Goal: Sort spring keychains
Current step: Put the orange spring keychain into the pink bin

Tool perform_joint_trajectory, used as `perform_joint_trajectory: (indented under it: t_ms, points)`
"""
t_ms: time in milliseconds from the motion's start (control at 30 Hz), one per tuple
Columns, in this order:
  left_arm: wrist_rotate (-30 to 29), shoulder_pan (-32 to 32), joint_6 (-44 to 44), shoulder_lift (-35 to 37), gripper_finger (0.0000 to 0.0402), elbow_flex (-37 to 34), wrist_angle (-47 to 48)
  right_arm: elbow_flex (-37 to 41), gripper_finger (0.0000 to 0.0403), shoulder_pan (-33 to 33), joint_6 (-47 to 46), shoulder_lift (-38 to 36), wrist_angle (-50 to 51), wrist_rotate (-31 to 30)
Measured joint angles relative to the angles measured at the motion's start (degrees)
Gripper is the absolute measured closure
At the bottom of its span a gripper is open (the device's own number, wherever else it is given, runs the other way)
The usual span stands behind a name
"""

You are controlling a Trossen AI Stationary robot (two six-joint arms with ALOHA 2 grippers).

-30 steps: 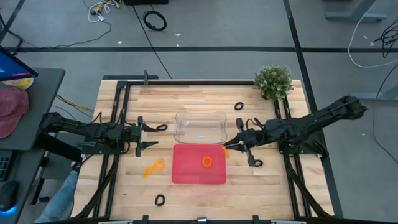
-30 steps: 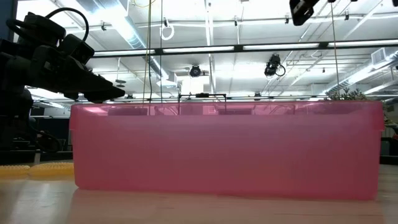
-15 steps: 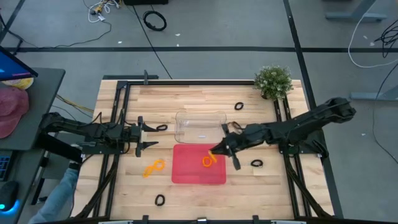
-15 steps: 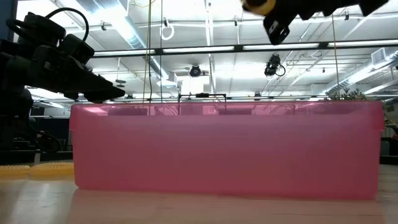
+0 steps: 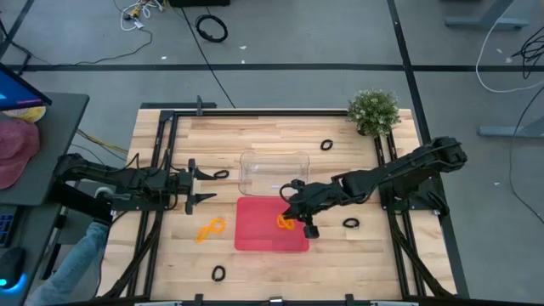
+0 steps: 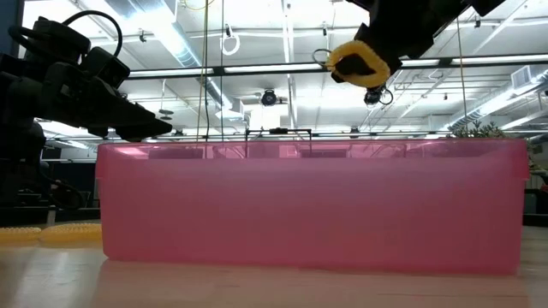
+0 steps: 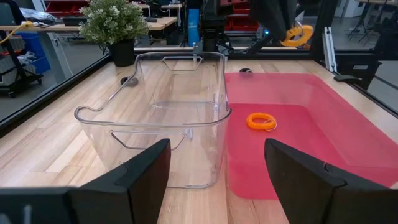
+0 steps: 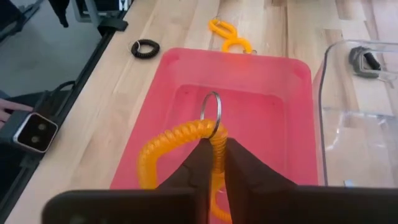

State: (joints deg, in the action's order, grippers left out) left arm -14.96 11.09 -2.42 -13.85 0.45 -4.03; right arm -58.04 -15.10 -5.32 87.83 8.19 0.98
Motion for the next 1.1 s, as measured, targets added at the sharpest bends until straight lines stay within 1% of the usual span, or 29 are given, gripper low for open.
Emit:
perform_joint_trajectory:
  t_ms: [67, 167, 433, 567, 767, 900, 1100]
  points:
    - [0.0, 0.0, 0.0, 0.0, 0.014, 0.0, 0.0, 0.0, 0.0358, 0.1, 0.0, 0.0, -0.1, 0.0]
    - [0.0, 0.0, 0.0, 0.0, 0.014, 0.0, 0.0, 0.0, 0.0323, 0.0, 0.0, -0.1, -0.1, 0.0]
    - [0.0, 0.0, 0.0, 0.0, 0.014, 0.0, 0.0, 0.0, 0.0214, 0.0, -0.1, -0.1, 0.0, 0.0]
    - [0.0, 0.0, 0.0, 0.0, 0.014, 0.0, 0.0, 0.0, 0.0179, 0.1, -0.1, -0.2, 0.0, 0.0]
    - [0.0, 0.0, 0.0, 0.0, 0.014, 0.0, 0.0, 0.0, 0.0153, 0.2, 0.5, -2.7, 1.3, -0.1]
    - [0.0, 0.0, 0.0, 0.0, 0.014, 0.0, 0.0, 0.0, 0.0149, 0.3, 2.7, -7.5, 6.4, -0.5]
    - [0.0, 0.0, 0.0, 0.0, 0.014, 0.0, 0.0, 0.0, 0.0149, 0.3, 4.0, -16.6, 13.8, -0.5]
